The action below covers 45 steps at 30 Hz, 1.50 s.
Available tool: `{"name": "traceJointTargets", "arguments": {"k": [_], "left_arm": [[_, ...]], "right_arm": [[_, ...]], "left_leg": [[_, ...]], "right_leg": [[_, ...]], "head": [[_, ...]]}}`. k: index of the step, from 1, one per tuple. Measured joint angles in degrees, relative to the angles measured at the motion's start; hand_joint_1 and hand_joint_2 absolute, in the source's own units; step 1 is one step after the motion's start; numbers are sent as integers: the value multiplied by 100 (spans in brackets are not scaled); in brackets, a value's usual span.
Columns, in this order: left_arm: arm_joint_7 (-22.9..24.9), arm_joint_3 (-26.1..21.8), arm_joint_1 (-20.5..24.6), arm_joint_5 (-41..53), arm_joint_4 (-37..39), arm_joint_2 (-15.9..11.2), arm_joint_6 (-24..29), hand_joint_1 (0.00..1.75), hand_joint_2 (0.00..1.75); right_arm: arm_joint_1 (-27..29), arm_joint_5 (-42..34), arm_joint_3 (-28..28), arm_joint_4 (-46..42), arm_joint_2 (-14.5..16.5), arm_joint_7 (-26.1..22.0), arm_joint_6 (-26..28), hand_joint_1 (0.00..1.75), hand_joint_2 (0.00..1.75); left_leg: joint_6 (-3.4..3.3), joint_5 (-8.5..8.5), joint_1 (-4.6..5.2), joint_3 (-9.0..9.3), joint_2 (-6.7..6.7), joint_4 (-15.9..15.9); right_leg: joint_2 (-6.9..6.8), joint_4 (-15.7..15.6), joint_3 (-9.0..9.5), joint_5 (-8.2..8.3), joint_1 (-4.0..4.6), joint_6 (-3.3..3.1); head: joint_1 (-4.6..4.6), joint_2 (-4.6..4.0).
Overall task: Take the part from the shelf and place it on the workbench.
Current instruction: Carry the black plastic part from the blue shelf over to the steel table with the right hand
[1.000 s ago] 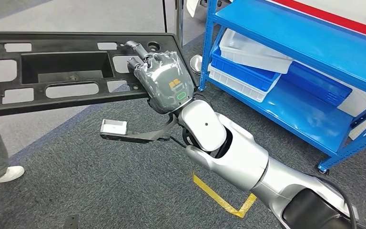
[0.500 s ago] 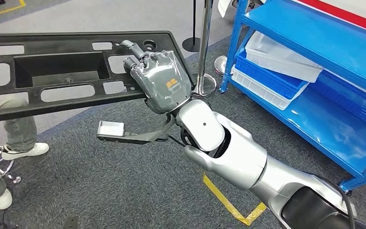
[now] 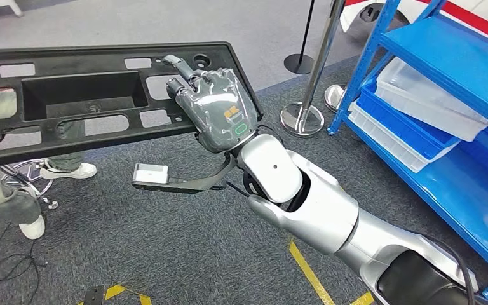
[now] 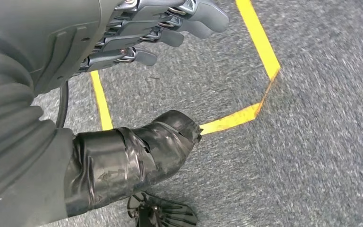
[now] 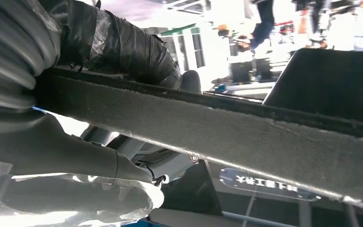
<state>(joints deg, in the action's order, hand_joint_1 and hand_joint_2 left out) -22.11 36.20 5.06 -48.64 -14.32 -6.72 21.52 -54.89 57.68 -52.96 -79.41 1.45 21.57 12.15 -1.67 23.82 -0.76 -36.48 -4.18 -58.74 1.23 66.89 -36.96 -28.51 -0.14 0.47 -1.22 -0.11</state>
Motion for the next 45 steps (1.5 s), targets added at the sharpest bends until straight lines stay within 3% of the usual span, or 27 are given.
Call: {"name": "traceJointTargets", "arguments": {"k": [1, 3, 5, 7, 9, 11, 12, 13, 14, 16, 18, 20, 22, 23, 25, 27, 28, 29, 30, 32, 35, 36, 38, 40, 42, 43, 45], "left_arm": [[-5, 0, 5, 3, 0, 3, -1, 0, 175], [-14, 0, 6, 8, 0, 8, -3, 0, 175], [-13, 0, -17, 11, 0, 5, -7, 0, 175], [-9, 0, -40, 13, 0, 9, -8, 0, 175], [0, 0, -27, 14, 0, 14, -8, 0, 175], [16, 0, -8, 13, 0, 13, -9, 0, 175], [25, 0, -8, 12, 0, 13, -10, 0, 175], [33, 0, -13, 10, 0, 13, -11, 0, 175], [38, 0, -16, 8, 0, 13, -11, 0, 175], [43, 0, -7, 1, 0, 11, -16, 0, 175], [44, 0, 9, -9, 0, 13, -24, 0, 175], [46, 0, 0, -21, 0, 13, -30, 0, 175], [49, 0, -16, -39, 0, 12, -33, 0, 175], [49, 0, -14, -47, 0, 11, -35, 0, 175], [49, 0, -1, -55, 0, 10, -37, 0, 175], [49, 0, 4, -57, 0, 10, -37, 0, 175], [49, 0, 2, -60, 0, 10, -37, 0, 175], [49, 0, 0, -62, 0, 10, -37, 0, 175], [49, 0, 0, -63, 0, 11, -37, 0, 175], [50, 0, 1, -64, 0, 16, -39, 0, 175], [64, 0, -25, -66, 0, 15, -71, 0, 175], [74, 0, -40, -67, 0, 14, -93, 0, 175], [92, 0, -51, -71, 0, 12, -138, 0, 175], [99, 0, -31, -73, 0, 11, -158, 0, 175], [107, 0, -13, -73, 0, 10, -164, 0, 175], [110, 0, -13, -74, 0, 10, -169, 0, 175], [113, 0, -17, -80, 0, 8, -178, 0, 175]], "right_arm": [[-4, 4, 0, -10, -2, -3, -3, 175, 175], [-12, 10, 0, -30, -3, -9, -13, 175, 175], [-21, 15, 0, -38, -1, -12, -30, 175, 175], [-34, 27, 0, -43, 4, -11, -49, 175, 175], [-49, 40, 0, -51, 8, -10, -62, 175, 175], [-48, 45, 0, -55, 8, -11, -72, 175, 175], [-42, 48, 0, -55, 8, -12, -76, 175, 175], [-39, 53, 0, -55, 8, -13, -79, 175, 175], [-38, 57, 0, -57, 9, -13, -79, 175, 175], [-48, 64, 0, -73, 10, -11, -75, 175, 175], [-58, 64, 0, -92, 10, -11, -74, 175, 175], [-62, 63, 0, -107, 10, -13, -74, 175, 175], [-61, 63, 0, -124, 9, -11, -79, 175, 175], [-60, 63, 0, -133, 6, -11, -84, 175, 175], [-34, 62, 0, -145, -2, -10, -96, 175, 175], [17, 62, 0, -149, -11, -10, -110, 175, 175], [38, 62, 0, -149, -16, -10, -116, 175, 175], [50, 62, 0, -153, -22, -10, -120, 175, 175], [53, 62, 0, -161, -28, -10, -121, 175, 175], [48, 62, 0, -189, -33, -11, -121, 175, 175], [36, 62, 0, -224, -34, -12, -120, 175, 175], [35, 62, 0, -226, -33, -11, -120, 175, 175], [30, 62, 0, -227, -27, -11, -116, 175, 175], [28, 69, 0, -227, -21, -13, -114, 175, 175], [40, 76, 0, -227, -20, -13, -113, 175, 175], [49, 77, 0, -226, -21, -13, -111, 175, 175], [57, 76, 0, -227, -21, -12, -104, 175, 175]], "left_leg": [[17, 4, 5, -14, -68, -21], [76, -12, -11, -61, -179, -29], [151, -41, -42, -98, -266, -7], [209, 39, -38, -173, -94, -138], [260, 318, -29, -435, 219, -688], [302, 567, -44, -765, 339, -1356], [314, 572, -50, -834, 357, -1488], [322, 476, -55, -789, 377, -1399], [325, 309, -58, -635, 423, -1107], [300, 52, -31, -249, 616, -359], [218, 8, 12, -87, 697, -32], [129, 2, 24, -91, 588, -26], [62, -15, 4, -71, 492, 9], [30, -26, -7, -61, 446, 26], [-13, -33, -1, -59, 338, 32], [-26, -31, 15, -61, 206, 25], [-28, -31, 20, -61, 132, 18], [-28, -30, 22, -60, 62, 10], [-27, -29, 23, -59, 4, 2], [-12, -32, 26, -75, -87, -18], [79, -61, 2, -117, -169, 3], [110, -59, -8, -126, -141, 6], [161, 59, 2, -201, 51, -156], [213, 381, -4, -476, 277, -758], [265, 616, -28, -789, 345, -1407], [282, 586, -40, -826, 355, -1478], [300, 270, -61, -551, 388, -960]], "right_leg": [[107, -357, 155, 137, -13, -20], [242, -700, 305, 210, -11, -48], [158, -761, 335, 233, -3, -87], [42, -847, 380, 277, -15, -155], [-87, -893, 411, 295, -7, -199], [-220, -888, 410, 285, 6, -211], [-284, -884, 411, 276, 7, -209], [-347, -875, 413, 263, 7, -202], [-405, -861, 416, 245, 6, -189], [-514, -818, 421, 196, 21, -142], [-595, -799, 425, 160, 51, -88], [-673, -818, 452, 144, 66, -35], [-569, -709, 427, 41, 48, 23], [-448, -498, 335, -92, 37, 41], [-218, 232, -19, -447, 20, 44], [-164, 820, -336, -594, 21, 30], [-153, 826, -366, -506, 21, 16], [-133, 602, -284, -320, 22, -6], [-96, 217, -122, -86, 25, -37], [18, -494, 174, 205, 32, -89], [69, -788, 276, 259, 51, -113], [52, -822, 301, 283, 50, -133], [13, -902, 359, 331, 25, -181], [-36, -928, 378, 341, 21, -206], [-91, -923, 378, 331, 19, -208], [-114, -918, 381, 322, 17, -198], [-146, -899, 397, 291, 7, -161]], "head": [[-4, 0], [-7, 0], [-3, 0], [-19, 0], [-44, 0], [-53, 0], [-54, 0], [-54, 0], [-55, 0], [-54, 0], [-49, 0], [-45, 0], [-42, 0], [-39, 0], [-35, 0], [-33, 0], [-33, 0], [-32, 0], [-30, 0], [-29, 0], [-26, 0], [-25, 0], [-34, 0], [-44, 0], [-47, 0], [-47, 0], [-47, 0]]}}
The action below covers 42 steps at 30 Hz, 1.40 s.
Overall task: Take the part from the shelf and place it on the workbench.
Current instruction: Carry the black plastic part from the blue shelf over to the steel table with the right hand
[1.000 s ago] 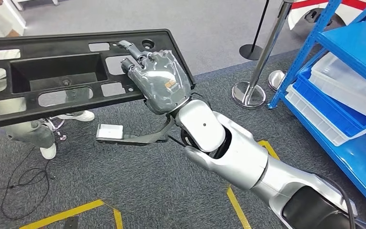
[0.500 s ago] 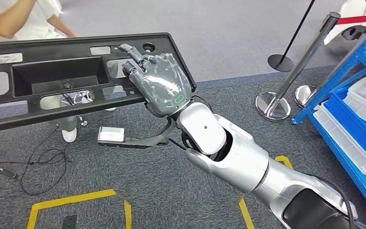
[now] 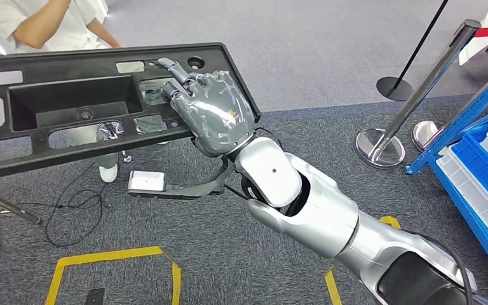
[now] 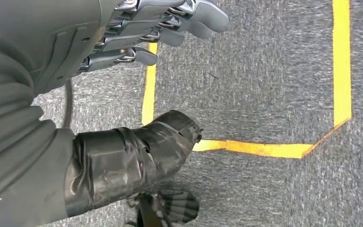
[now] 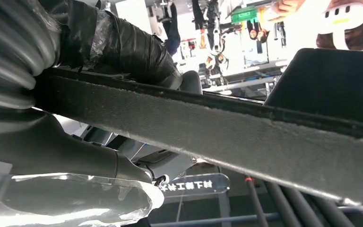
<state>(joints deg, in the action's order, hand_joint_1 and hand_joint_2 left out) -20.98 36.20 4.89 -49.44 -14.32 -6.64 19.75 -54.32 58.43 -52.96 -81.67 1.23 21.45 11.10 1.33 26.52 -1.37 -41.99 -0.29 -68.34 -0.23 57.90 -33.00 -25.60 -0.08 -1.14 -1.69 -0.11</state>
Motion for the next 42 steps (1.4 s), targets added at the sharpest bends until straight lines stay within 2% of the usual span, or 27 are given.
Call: {"name": "traceJointTargets", "arguments": {"k": [2, 3, 6, 8, 11, 12, 13, 14, 16, 18, 20, 23, 24, 26, 27, 28, 29, 30, 31, 32, 33, 34, 36, 38, 40, 41, 42], "left_arm": [[-1, 0, 9, -8, 0, -1, -8, 0, 175], [-1, 1, 15, -10, 0, -1, -12, 0, 175], [0, 2, 13, -12, 0, -1, -19, 0, 175], [-1, 2, 8, -11, 0, -2, -19, 0, 175], [5, 2, 14, -11, 0, -3, -19, 0, 175], [10, 2, 13, -11, 0, -4, -19, 0, 175], [17, 2, 11, -11, 0, -4, -19, 0, 175], [23, 2, 9, -11, 0, -4, -21, 0, 175], [28, 2, 10, -11, 0, -1, -36, 0, 175], [27, 2, 20, -10, 0, 5, -56, 0, 175], [22, 2, 21, -10, 0, 7, -67, 0, 175], [15, 2, 13, -9, 0, 3, -71, 0, 175], [14, 2, 16, -8, 0, 2, -71, 0, 175], [15, 2, 19, -8, 0, 1, -70, 0, 175], [15, 2, 12, -9, 0, 0, -70, 0, 175], [15, 2, -3, -9, 0, -1, -69, 0, 175], [15, 2, -19, -9, 0, -1, -69, 0, 175], [15, 2, -29, -9, 0, -1, -69, 0, 175], [15, 2, -33, -9, 0, -1, -69, 0, 175], [15, 4, -33, -9, 0, 0, -69, 0, 175], [13, 5, -22, -9, 0, -3, -68, 0, 175], [9, 7, -16, -9, 0, -5, -67, 0, 175], [2, 9, -2, -9, 0, -10, -63, 0, 175], [-3, 9, -25, -10, 0, -10, -61, 0, 175], [-6, 9, -40, -10, 0, -15, -60, 0, 175], [-7, 9, -37, -10, 0, -19, -60, 0, 175], [-7, 9, -35, -10, 0, -22, -60, 0, 175]], "right_arm": [[-5, -8, 0, -4, -2, 2, 8, 175, 175], [-8, -11, 1, -10, -4, 3, 11, 175, 175], [-13, -14, 1, -32, -11, 6, 15, 175, 175], [-15, -14, 0, -42, -17, 6, 15, 175, 175], [-7, -16, 2, -47, -31, 8, 14, 175, 175], [1, -17, 2, -46, -39, 10, 13, 175, 175], [8, -18, 2, -46, -49, 12, 11, 175, 175], [12, -19, 1, -46, -58, 14, 10, 175, 175], [13, -19, 0, -46, -70, 12, 9, 175, 175], [0, -19, 0, -47, -69, 5, 9, 175, 175], [-11, -19, 0, -48, -67, -1, 10, 175, 175], [-7, -19, 0, -54, -63, -3, 4, 175, 175], [-9, -19, 0, -58, -62, -3, -1, 175, 175], [-10, -19, 0, -61, -62, -3, -9, 175, 175], [-5, -19, 0, -62, -62, -3, -13, 175, 175], [2, -19, 0, -61, -62, -3, -16, 175, 175], [8, -19, 0, -61, -62, -3, -20, 175, 175], [12, -19, 0, -60, -62, -3, -24, 175, 175], [13, -19, 0, -60, -62, -3, -30, 175, 175], [11, -19, 0, -60, -63, -3, -38, 175, 175], [5, -19, 0, -65, -58, -3, -47, 175, 175], [0, -19, 0, -71, -53, -3, -55, 175, 175], [-2, -19, 0, -83, -43, -2, -62, 175, 175], [6, -19, 0, -88, -48, -2, -61, 175, 175], [12, -19, 0, -92, -55, -3, -61, 175, 175], [18, -19, 0, -92, -60, -3, -61, 175, 175], [27, -19, 0, -92, -64, -2, -62, 175, 175]], "left_leg": [[-23, -224, 15, 394, 46, 716], [-54, -252, 29, 499, 55, 908], [-178, -214, 51, 532, 22, 973], [-252, -199, 45, 574, 10, 998], [-346, -149, 73, 632, -4, 1008], [-364, -129, 87, 648, -13, 1005], [-375, -107, 100, 670, -27, 1001], [-381, -81, 112, 700, -45, 996], [-375, -20, 123, 775, -79, 990], [-340, 40, 135, 810, -100, 982], [-288, 79, 131, 822, -108, 995], [-210, 147, 118, 813, -82, 883], [-181, 210, 114, 706, -71, 662], [-120, 360, 84, 256, -58, -73], [-90, 372, 66, 6, -55, -394], [-64, 286, 49, -183, -50, -553], [-44, 89, 33, -266, -41, -484], [-26, -195, 18, -238, -27, -207], [-11, -497, 5, -145, 0, 189], [-2, -690, 15, -24, 27, 515], [-26, -752, 31, 92, 46, 786], [-67, -719, 52, 167, 55, 928], [-196, -550, 78, 275, 37, 1021], [-300, -448, 72, 406, 20, 1056], [-372, -310, 75, 584, 3, 1083], [-394, -231, 83, 678, -7, 1083], [-409, -147, 93, 780, -23, 1084]], "right_leg": [[-25, 29, 12, -43, 8, 54], [-35, 38, 13, -59, 17, 82], [-51, 31, 15, -96, 26, 166], [-44, 243, -64, -233, 13, 211], [-22, 1313, -615, -661, 3, 222], [-17, 1631, -817, -726, 5, 213], [-14, 1757, -935, -680, 8, 197], [-11, 1662, -942, -526, 14, 172], [12, 945, -684, -40, 50, 93], [35, 284, -391, 188, 90, 30], [39, 88, -280, 136, 108, 10], [35, -32, -131, 101, 68, -33], [28, -70, -52, 79, 51, -49], [8, -97, 101, -15, 42, -69], [4, -97, 176, -77, 37, -64], [2, -96, 261, -147, 30, -54], [3, -94, 355, -222, 20, -39], [4, -94, 460, -304, 6, -19], [3, -94, 571, -393, -8, 7], [0, -104, 650, -477, -8, 43], [-1, -120, 705, -548, -6, 83], [-4, -154, 749, -592, 1, 122], [0, -137, 789, -558, 10, 196], [5, 267, 612, -385, 1, 245], [11, 1037, 89, -330, -7, 262], [13, 1393, -217, -447, -4, 264], [13, 1637, -497, -660, -1, 263]], "head": [[2, 0], [4, 0], [12, 0], [15, 0], [22, 0], [22, 0], [22, 0], [21, 0], [22, 0], [20, 0], [22, 0], [21, 0], [18, 0], [11, 0], [14, 0], [13, 0], [13, 0], [13, 0], [13, 0], [9, 0], [1, 0], [3, 0], [17, 1], [51, 2], [78, 2], [89, 2], [95, 2]]}}
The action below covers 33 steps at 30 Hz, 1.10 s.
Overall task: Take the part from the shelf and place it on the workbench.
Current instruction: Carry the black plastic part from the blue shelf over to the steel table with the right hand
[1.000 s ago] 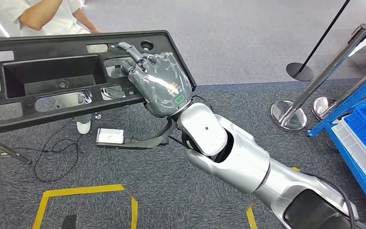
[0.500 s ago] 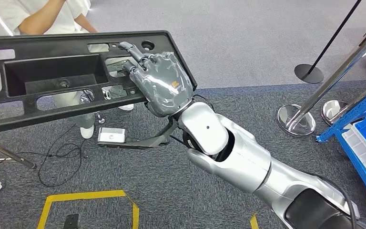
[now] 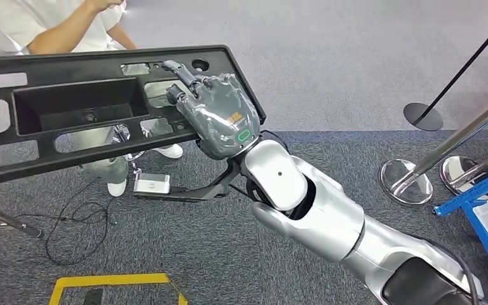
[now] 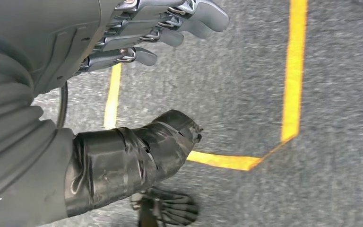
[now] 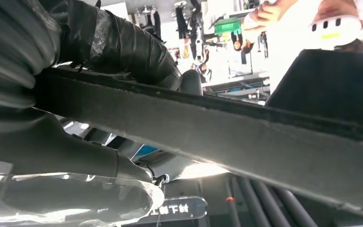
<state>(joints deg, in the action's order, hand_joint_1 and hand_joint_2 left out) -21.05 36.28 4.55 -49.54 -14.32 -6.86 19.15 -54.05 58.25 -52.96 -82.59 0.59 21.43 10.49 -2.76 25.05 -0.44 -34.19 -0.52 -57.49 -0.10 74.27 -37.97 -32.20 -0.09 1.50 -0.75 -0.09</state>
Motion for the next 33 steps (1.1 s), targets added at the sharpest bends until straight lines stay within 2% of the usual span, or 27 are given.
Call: {"name": "traceJointTargets", "arguments": {"k": [1, 2, 3, 4, 6, 7, 8, 9, 11, 13, 14, 15, 16, 17, 18, 19, 20, 21, 22, 23, 25, 27, 28, 30, 31, 32, 33], "left_arm": [[0, 0, -1, -1, 0, -2, 0, 0, 175], [0, 0, -3, -1, 0, -3, 1, 0, 175], [1, 0, -5, -1, 0, -3, 3, 0, 175], [2, 0, -7, -1, 0, -3, 9, 0, 175], [9, 2, -7, 1, 1, 12, 35, 0, 175], [14, 3, 6, 5, 1, 21, 56, 0, 175], [18, 4, 18, 10, 1, 30, 75, 0, 175], [21, 4, 36, 14, 0, 34, 96, 0, 175], [44, 4, 36, 15, 0, 32, 163, 0, 175], [78, 5, 42, 13, 1, 29, 275, 0, 175], [87, 7, 48, 11, 1, 30, 334, 0, 175], [89, 8, 55, 12, 1, 27, 383, 0, 175], [89, 8, 55, 12, 1, 24, 421, 0, 175], [89, 9, 49, 11, 0, 22, 448, 0, 175], [89, 9, 40, 11, 1, 22, 467, 0, 175], [90, 9, 31, 10, 1, 22, 480, 0, 175], [92, 10, 27, 10, 1, 23, 489, 0, 175], [97, 11, 33, 10, 1, 26, 495, 0, 175], [106, 12, 48, 10, 1, 28, 499, 0, 175], [115, 14, 61, 9, 0, 31, 505, 0, 175], [136, 16, 67, 8, 0, 31, 515, 0, 175], [148, 19, 55, 8, 0, 31, 522, 0, 175], [151, 20, 57, 8, 0, 30, 526, 0, 175], [158, 21, 63, 8, 0, 25, 533, 0, 175], [162, 22, 61, 8, 1, 21, 538, 0, 175], [167, 22, 58, 8, 1, 19, 544, 0, 175], [172, 22, 54, 8, 1, 19, 548, 0, 175]], "right_arm": [[9, 0, 0, 1, -5, 1, -1, 175, 175], [16, 0, 0, 2, -10, 1, -2, 175, 175], [20, 0, 0, 2, -14, 1, -3, 175, 175], [22, 0, 0, 2, -16, 1, -3, 175, 175], [15, -1, 0, 7, -20, -1, -7, 175, 175], [12, -2, 0, 5, -18, -1, -10, 175, 175], [8, -6, 0, 4, -17, 0, -12, 175, 175], [3, -9, 0, 0, -16, 1, -13, 175, 175], [1, -17, 0, -7, -8, 2, -12, 175, 175], [-4, -43, 0, -12, 2, 2, -10, 175, 175], [-3, -68, 0, -13, 5, 2, -9, 175, 175], [2, -91, 0, -14, 9, 2, -7, 175, 175], [8, -115, 0, -13, 12, 2, -5, 175, 175], [13, -134, 0, -13, 13, 2, -2, 175, 175], [17, -150, 0, -12, 13, 2, 2, 175, 175], [18, -168, 0, -12, 14, 2, 7, 175, 175], [18, -181, 0, -11, 14, 2, 15, 175, 175], [18, -191, 0, -10, 15, 1, 23, 175, 175], [16, -196, 0, -9, 16, 1, 33, 175, 175], [16, -198, 0, -7, 17, 1, 42, 175, 175], [16, -199, 0, 2, 18, 0, 55, 175, 175], [16, -199, 0, 10, 12, 1, 63, 175, 175], [15, -199, 0, 13, 7, 1, 71, 175, 175], [19, -199, 0, 19, -3, 2, 87, 175, 175], [26, -199, 0, 25, -7, 2, 91, 175, 175], [34, -199, 0, 32, -11, 2, 92, 175, 175], [42, -199, 0, 40, -16, 2, 92, 175, 175]], "left_leg": [[-8, 82, 12, 113, -17, 0], [-14, 167, 25, 235, -35, 0], [-16, 256, 39, 367, -54, 0], [-14, 351, 49, 500, -69, 0], [6, 544, 58, 678, -100, -14], [29, 627, 61, 719, -115, -24], [49, 679, 64, 750, -127, -48], [72, 689, 69, 773, -136, -95], [107, 634, 73, 714, -111, -309], [163, 659, 64, 409, -66, -824], [202, 773, 47, 193, -49, -1139], [242, 962, 24, -23, -43, -1396], [284, 1140, -2, -202, -38, -1550], [325, 1222, -29, -317, -28, -1562], [363, 1144, -56, -356, -10, -1416], [399, 897, -82, -325, 26, -1129], [428, 575, -102, -265, 100, -784], [430, 349, -103, -223, 168, -494], [396, 189, -95, -195, 222, -312], [342, 128, -81, -199, 240, -244], [218, 83, -68, -204, 164, -257], [159, 49, -75, -189, 76, -243], [136, 40, -78, -179, 36, -236], [109, 44, -63, -173, -51, -236], [100, 47, -51, -171, -98, -237], [94, 52, -39, -166, -149, -238], [89, 55, -29, -158, -205, -238]], "right_leg": [[1, 108, -219, -239, 5, -5], [2, 67, -363, -413, 15, -20], [4, -111, -437, -438, 32, -51], [9, -404, -461, -230, 64, -104], [43, -1200, -463, 819, 170, -241], [74, -1483, -458, 1322, 211, -301], [98, -1669, -455, 1634, 239, -341], [111, -1741, -442, 1695, 249, -365], [99, -1777, -335, 1625, 218, -404], [82, -1819, -228, 1559, 186, -448], [75, -1822, -193, 1517, 179, -463], [63, -1818, -162, 1474, 169, -469], [53, -1807, -128, 1426, 157, -461], [41, -1787, -92, 1374, 140, -445], [26, -1752, -58, 1319, 117, -422], [6, -1703, -30, 1257, 92, -391], [-23, -1641, -12, 1192, 72, -352], [-53, -1576, -5, 1137, 58, -312], [-85, -1528, -12, 1094, 58, -274], [-118, -1500, -18, 1065, 64, -242], [-177, -1484, -22, 1036, 73, -192], [-156, -1321, -72, 897, 57, -139], [-120, -1088, -167, 750, 49, -117], [-64, -344, -497, 383, 39, -97], [-57, 10, -670, 262, 41, -102], [-49, 211, -777, 233, 44, -117], [-31, 204, -781, 304, 50, -142]], "head": [[7, 0], [10, 0], [11, -1], [14, -1], [16, -1], [10, -1], [9, -1], [7, -1], [15, -1], [8, -1], [4, -1], [-1, -1], [1, -1], [-1, -1], [-1, -1], [-1, -1], [-2, -1], [-5, -1], [-10, -1], [-10, -1], [-3, -2], [7, -2], [9, -2], [9, -2], [8, -2], [7, -2], [6, -2]]}}
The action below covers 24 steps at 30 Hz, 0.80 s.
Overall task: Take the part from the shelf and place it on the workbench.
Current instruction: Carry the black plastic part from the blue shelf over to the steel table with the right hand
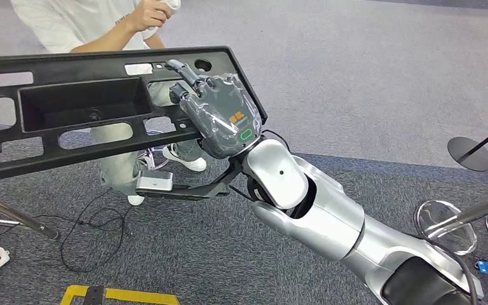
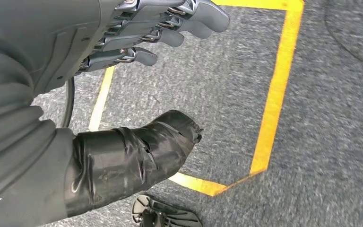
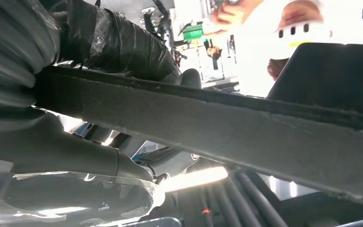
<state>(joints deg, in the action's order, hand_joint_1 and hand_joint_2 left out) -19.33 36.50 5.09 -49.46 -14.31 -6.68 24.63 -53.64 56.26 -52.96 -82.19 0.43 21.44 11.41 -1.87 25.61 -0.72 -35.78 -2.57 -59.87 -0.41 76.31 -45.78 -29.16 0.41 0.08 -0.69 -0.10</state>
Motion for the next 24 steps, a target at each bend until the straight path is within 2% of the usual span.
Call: {"name": "traceJointTargets", "arguments": {"k": [1, 2, 4, 5, 6, 8, 10, 12, 13, 14, 15, 16, 18, 20, 21, 23, 24], "left_arm": [[4, 1, -1, 0, 0, 0, 3, 0, 175], [8, 1, -1, 0, -1, 1, 5, 0, 175], [14, 5, 7, 2, -1, 6, 5, 0, 175], [17, 7, 10, 3, -1, 9, 5, 0, 175], [20, 9, 9, 4, -1, 11, 5, 0, 175], [23, 12, -6, 5, 0, 10, 5, 0, 175], [22, 14, -14, 7, 0, 9, 5, 0, 175], [21, 15, 3, 8, -1, 9, 5, 0, 175], [21, 15, 10, 7, -1, 8, 4, 0, 175], [21, 16, 10, 7, -1, 8, 3, 0, 175], [21, 16, 2, 7, -1, 7, -1, 0, 175], [20, 17, -7, 8, 0, 6, -4, 0, 175], [19, 17, -8, 10, 0, 6, -15, 0, 175], [17, 18, 15, 14, -1, 5, -29, 0, 175], [16, 19, 24, 15, -1, 4, -37, 0, 175], [17, 22, 17, 16, -1, 4, -45, 0, 175], [17, 23, 10, 16, -1, 4, -47, 0, 175]], "right_arm": [[4, 0, 0, 5, -4, 0, 0, 175, 175], [3, 0, 0, 8, -8, 0, -1, 175, 175], [-7, 0, 0, 8, -10, 0, 0, 175, 175], [-11, 0, 0, 7, -10, 0, 1, 175, 175], [-14, 0, 0, 7, -13, 1, 2, 175, 175], [-15, 7, 0, 7, -16, 5, 2, 175, 175], [-21, 15, 1, 8, -17, 8, 2, 175, 175], [-27, 17, 1, 8, -16, 7, 3, 175, 175], [-23, 17, 0, 9, -16, 7, 3, 175, 175], [-10, 17, 0, 11, -16, 7, 4, 175, 175], [2, 17, 0, 15, -16, 7, 3, 175, 175], [11, 17, 0, 18, -16, 7, 2, 175, 175], [12, 17, 0, 20, -16, 7, 0, 175, 175], [2, 20, 0, 18, -19, 6, -2, 175, 175], [-2, 24, 0, 17, -20, 5, -4, 175, 175], [-10, 32, 0, 16, -21, 4, -6, 175, 175], [-12, 35, 0, 16, -21, 4, -7, 175, 175]], "left_leg": [[-2, 5, 6, 12, -61, 0], [-4, 11, 6, 24, -120, 1], [12, 22, -4, 25, -228, 2], [29, 20, -20, 15, -275, 6], [55, 13, -39, 3, -321, 18], [115, 8, -65, 5, -383, 45], [160, 140, -37, -67, -203, -131], [197, 436, -16, -349, 63, -707], [219, 569, -22, -528, 121, -1045], [241, 626, -33, -655, 152, -1279], [262, 585, -46, -690, 174, -1331], [282, 456, -59, -613, 202, -1172], [305, 140, -62, -240, 382, -468], [249, 6, -42, 16, 528, 7], [201, 10, -28, 40, 534, 68], [109, -18, -32, 36, 422, 76], [76, -37, -39, 36, 373, 87]], "right_leg": [[38, -246, 115, 172, 9, -36], [121, -657, 317, 386, 23, -78], [337, -1400, 704, 632, 36, -145], [406, -1597, 809, 661, 47, -159], [417, -1663, 850, 636, 52, -166], [315, -1767, 916, 656, 52, -173], [190, -1913, 1023, 690, 30, -193], [66, -1981, 1080, 700, 31, -213], [1, -1981, 1082, 695, 34, -218], [-61, -1975, 1080, 687, 32, -219], [-120, -1964, 1075, 678, 26, -215], [-174, -1945, 1067, 667, 17, -203], [-270, -1869, 1044, 625, 11, -150], [-354, -1789, 1027, 568, 32, -81], [-394, -1771, 1028, 549, 42, -50], [-450, -1762, 1036, 529, 31, 12], [-396, -1707, 1018, 478, 17, 48]], "head": [[1, 0], [1, 0], [-3, 0], [-7, 0], [-8, 0], [-11, -1], [-20, -1], [-28, -1], [-32, -1], [-32, -1], [-33, -1], [-34, -1], [-39, -1], [-32, -1], [-27, -1], [-18, 0], [-15, 0]]}}
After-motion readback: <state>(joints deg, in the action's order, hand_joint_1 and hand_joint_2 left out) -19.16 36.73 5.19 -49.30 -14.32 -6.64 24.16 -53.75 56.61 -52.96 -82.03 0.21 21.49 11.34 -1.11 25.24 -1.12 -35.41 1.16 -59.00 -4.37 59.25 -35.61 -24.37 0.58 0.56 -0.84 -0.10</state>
